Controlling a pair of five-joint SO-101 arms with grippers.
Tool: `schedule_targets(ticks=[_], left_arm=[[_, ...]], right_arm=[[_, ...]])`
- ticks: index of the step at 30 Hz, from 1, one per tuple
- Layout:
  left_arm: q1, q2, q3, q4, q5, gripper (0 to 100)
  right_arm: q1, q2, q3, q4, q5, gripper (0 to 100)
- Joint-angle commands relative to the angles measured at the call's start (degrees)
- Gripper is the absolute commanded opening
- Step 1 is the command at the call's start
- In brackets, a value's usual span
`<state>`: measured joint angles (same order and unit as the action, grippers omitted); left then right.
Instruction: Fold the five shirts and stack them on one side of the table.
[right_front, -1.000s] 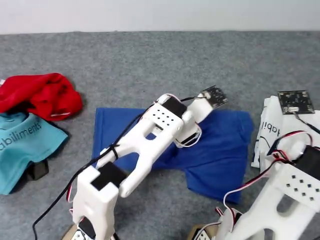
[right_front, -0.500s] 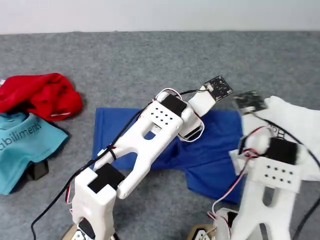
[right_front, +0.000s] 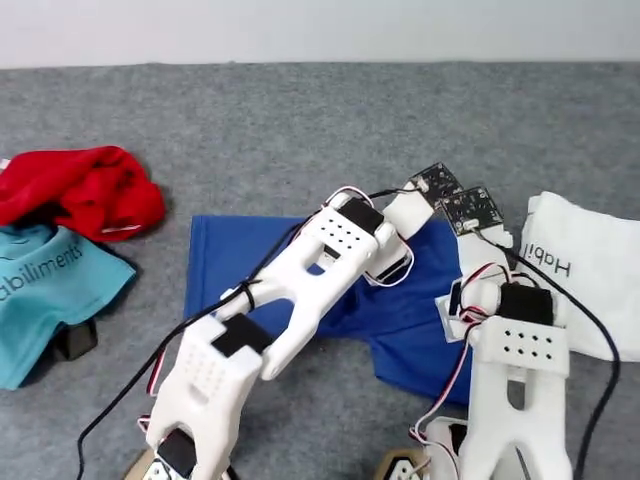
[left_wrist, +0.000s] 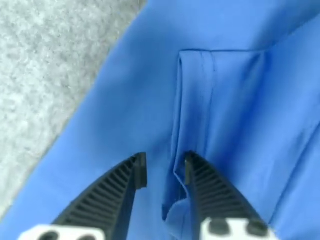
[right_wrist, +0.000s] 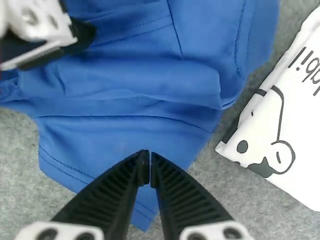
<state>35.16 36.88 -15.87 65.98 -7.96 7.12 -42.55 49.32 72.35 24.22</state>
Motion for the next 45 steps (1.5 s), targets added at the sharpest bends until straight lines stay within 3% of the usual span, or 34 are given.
schedule_targets(ticks=[1, 6, 14, 20, 26, 35, 40, 45], left_arm=[[-1.3, 0.8, -5.0, 0.3, 0.6, 13], [-3.6, 3.7, -9.3, 4.0, 2.1, 13], [-4.0, 4.4, -16.0, 15.2, 1.8, 5], [-2.1, 4.4, -24.5, 22.4, 1.9, 5], [-4.7, 4.6, -34.6, 30.8, 1.8, 5], [-18.0, 0.4, -37.1, 34.6, 2.2, 5], [-24.9, -8.4, -31.0, 34.6, 1.9, 5], [-30.1, -15.0, -22.7, 34.5, 1.8, 5]], right_arm=[[0.0, -0.6, -0.4, -0.7, -0.7, 1.0], [0.0, -0.7, -0.4, -0.7, -1.3, 1.0], [0.0, -0.6, -0.4, -1.3, -10.5, 1.5], [-0.2, -0.5, -0.3, -6.9, -10.7, 1.5], [-0.4, 0.8, -0.1, -13.7, -10.6, 1.5], [-3.5, 17.2, -3.5, -18.2, -10.8, 1.3], [-8.7, 21.1, -7.6, -18.7, -10.9, 1.1], [-7.1, 25.4, -8.2, -21.6, -10.9, 1.0]])
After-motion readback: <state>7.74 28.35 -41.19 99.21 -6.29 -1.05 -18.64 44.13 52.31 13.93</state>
